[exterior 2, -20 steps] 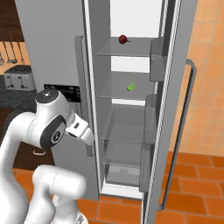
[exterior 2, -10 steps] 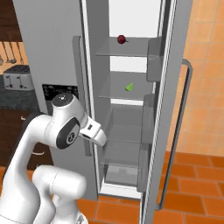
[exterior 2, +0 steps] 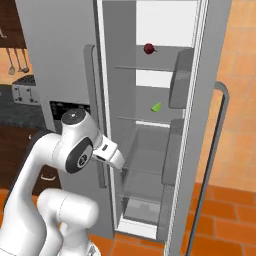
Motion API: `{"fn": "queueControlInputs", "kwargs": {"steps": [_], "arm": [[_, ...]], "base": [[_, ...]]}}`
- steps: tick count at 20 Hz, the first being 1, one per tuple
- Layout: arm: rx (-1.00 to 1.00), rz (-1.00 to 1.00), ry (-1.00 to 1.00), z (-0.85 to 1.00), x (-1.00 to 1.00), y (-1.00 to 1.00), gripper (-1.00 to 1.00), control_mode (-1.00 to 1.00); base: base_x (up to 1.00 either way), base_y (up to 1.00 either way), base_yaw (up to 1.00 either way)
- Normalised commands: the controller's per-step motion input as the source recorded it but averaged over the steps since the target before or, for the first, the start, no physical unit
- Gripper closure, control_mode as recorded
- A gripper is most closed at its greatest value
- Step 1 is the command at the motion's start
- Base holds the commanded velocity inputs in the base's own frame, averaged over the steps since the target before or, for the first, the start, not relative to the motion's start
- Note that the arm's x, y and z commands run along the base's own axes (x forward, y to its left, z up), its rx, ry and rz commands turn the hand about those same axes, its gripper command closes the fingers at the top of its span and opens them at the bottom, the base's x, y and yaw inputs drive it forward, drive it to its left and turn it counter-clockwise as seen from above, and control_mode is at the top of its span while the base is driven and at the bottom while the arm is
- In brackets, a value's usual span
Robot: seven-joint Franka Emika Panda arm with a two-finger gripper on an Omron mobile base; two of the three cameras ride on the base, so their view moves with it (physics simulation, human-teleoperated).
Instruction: Grab a lemon wedge from the fridge and one ice cube from the ice bowl, and put them in the glass of lemonade.
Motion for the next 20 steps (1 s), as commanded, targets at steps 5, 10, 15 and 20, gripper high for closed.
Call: {"fn": "queueControlInputs", "kwargs": {"steps": [5,10,15,20], "arm": [[0.0,0.0,0.0,0.0,0.0,0.0,-1.0,1.0],[0.0,0.0,0.0,0.0,0.0,0.0,-1.0,1.0],[0.0,0.0,0.0,0.0,0.0,0.0,-1.0,1.0],[0.0,0.0,0.0,0.0,0.0,0.0,-1.0,1.0]], "base": [[0.71,-0.27,0.14],[0.44,-0.36,-0.08],[0.01,-0.51,-0.12],[0.58,0.0,0.0]]}}
